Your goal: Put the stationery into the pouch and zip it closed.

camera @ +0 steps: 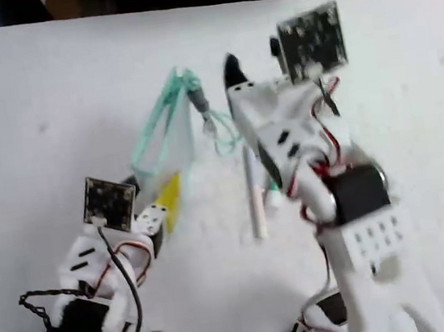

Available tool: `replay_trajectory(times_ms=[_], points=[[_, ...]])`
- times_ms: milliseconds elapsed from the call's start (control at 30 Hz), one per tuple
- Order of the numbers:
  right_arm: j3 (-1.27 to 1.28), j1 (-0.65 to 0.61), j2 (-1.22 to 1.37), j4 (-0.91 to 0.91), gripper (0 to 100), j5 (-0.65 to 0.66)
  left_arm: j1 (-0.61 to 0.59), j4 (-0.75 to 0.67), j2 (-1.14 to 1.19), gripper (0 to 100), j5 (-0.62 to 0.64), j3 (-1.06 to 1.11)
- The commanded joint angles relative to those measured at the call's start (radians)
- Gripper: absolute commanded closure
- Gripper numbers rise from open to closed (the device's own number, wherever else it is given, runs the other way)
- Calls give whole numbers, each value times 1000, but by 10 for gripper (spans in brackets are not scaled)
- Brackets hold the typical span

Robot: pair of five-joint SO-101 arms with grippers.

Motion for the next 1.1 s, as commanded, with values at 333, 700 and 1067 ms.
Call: replay_trajectory(times_ms=[333,700,1067], points=[[-25,45,595,180,875,-8,-84,-48,10,887,-2,-40],[-26,35,845,101,875,-2,-84,-48,10,887,-2,-40],[-29,36,967,-13,897,-2,-84,-52,10,887,-2,-38]])
